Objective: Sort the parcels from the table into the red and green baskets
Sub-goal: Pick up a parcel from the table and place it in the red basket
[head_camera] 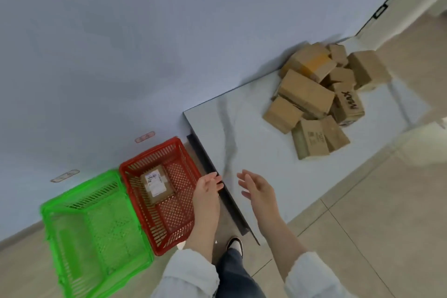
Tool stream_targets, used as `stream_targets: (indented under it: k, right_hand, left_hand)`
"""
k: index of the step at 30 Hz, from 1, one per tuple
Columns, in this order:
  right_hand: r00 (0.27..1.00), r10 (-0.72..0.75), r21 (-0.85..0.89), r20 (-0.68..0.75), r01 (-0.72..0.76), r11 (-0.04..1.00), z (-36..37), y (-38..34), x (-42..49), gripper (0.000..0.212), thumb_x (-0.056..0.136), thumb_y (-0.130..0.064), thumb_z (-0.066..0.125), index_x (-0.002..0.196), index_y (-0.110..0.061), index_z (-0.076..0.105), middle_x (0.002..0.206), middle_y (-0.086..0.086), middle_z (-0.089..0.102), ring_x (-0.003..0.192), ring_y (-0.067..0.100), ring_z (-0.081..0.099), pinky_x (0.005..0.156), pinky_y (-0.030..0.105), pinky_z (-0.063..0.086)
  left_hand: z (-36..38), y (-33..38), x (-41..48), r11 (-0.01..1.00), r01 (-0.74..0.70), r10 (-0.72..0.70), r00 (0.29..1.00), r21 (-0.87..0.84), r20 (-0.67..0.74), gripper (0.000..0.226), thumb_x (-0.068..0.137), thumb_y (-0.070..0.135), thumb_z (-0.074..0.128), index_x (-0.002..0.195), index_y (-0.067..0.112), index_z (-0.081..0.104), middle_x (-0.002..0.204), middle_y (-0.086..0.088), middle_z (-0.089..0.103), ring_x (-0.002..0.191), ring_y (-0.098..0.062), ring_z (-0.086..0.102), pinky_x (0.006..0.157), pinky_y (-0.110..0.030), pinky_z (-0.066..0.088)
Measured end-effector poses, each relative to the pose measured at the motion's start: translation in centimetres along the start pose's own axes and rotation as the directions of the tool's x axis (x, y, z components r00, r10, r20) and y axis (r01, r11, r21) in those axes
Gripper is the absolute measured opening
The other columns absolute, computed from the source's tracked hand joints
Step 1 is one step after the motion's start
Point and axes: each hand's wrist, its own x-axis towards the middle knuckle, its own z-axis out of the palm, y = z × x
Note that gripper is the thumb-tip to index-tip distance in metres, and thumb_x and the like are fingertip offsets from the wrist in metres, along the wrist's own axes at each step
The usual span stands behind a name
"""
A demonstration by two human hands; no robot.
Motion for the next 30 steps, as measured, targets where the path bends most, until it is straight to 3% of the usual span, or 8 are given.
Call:
stream_targets:
  k: [4, 14, 21, 25, 30]
  right_hand:
    - [0.992, 0.0, 0.129, -0.128, 0.017, 0.991, -7.9, -0.7, -1.4, 0.025, 0.097, -0.022, 0.047, 0.116, -0.014, 0.06, 0.108, -0.003, 0.067, 0.104, 0.013, 0.062, 0.087, 0.027, 0.05]
    - [0.949, 0.051, 0.318, -0.31, 0.053, 0.947, -32.3, 1.5, 0.1, 0.021, 0.096, -0.019, 0.048, 0.114, -0.015, 0.059, 0.105, -0.003, 0.067, 0.1, 0.012, 0.062, 0.081, 0.022, 0.049]
    - [0.931, 0.08, 0.375, -0.356, 0.065, 0.925, -45.3, 1.5, 4.8, 0.023, 0.095, -0.021, 0.05, 0.114, -0.012, 0.061, 0.099, -0.006, 0.067, 0.096, 0.012, 0.062, 0.081, 0.023, 0.05]
    - [0.939, 0.08, 0.369, -0.333, 0.051, 0.928, -49.7, 0.1, 9.2, 0.02, 0.095, -0.022, 0.051, 0.111, -0.014, 0.06, 0.101, -0.004, 0.067, 0.097, 0.013, 0.061, 0.083, 0.025, 0.05]
    - [0.958, 0.063, 0.367, -0.279, 0.046, 0.929, -55.0, -2.6, 17.6, 0.02, 0.095, -0.021, 0.051, 0.112, -0.013, 0.059, 0.102, -0.002, 0.066, 0.099, 0.014, 0.06, 0.082, 0.023, 0.048]
  left_hand:
    - [6.8, 1.4, -3.7, 0.997, -0.053, 0.045, 0.989, 0.053, 0.143, 0.025, 0.098, 0.009, 0.036, 0.09, 0.023, 0.055, 0.097, 0.0, 0.065, 0.083, -0.011, 0.061, 0.081, -0.028, 0.041]
    - [31.0, -1.1, -11.9, 0.961, -0.139, 0.034, 0.917, 0.238, 0.397, 0.022, 0.097, 0.011, 0.036, 0.106, 0.016, 0.055, 0.103, 0.002, 0.064, 0.091, -0.011, 0.062, 0.084, -0.028, 0.043]
    - [44.4, -0.9, -13.4, 0.938, -0.189, 0.06, 0.914, 0.291, 0.401, 0.021, 0.098, 0.014, 0.037, 0.109, 0.015, 0.054, 0.103, 0.002, 0.063, 0.091, -0.013, 0.061, 0.07, -0.02, 0.043]
    - [50.6, 0.2, -10.9, 0.928, -0.196, 0.068, 0.925, 0.317, 0.375, 0.023, 0.097, 0.014, 0.037, 0.113, 0.013, 0.053, 0.107, -0.001, 0.063, 0.096, -0.016, 0.06, 0.081, -0.026, 0.041]
    - [58.4, 2.7, -5.0, 0.947, -0.169, 0.084, 0.952, 0.274, 0.294, 0.017, 0.095, 0.013, 0.041, 0.109, 0.012, 0.052, 0.108, -0.005, 0.061, 0.094, -0.019, 0.058, 0.084, -0.03, 0.044]
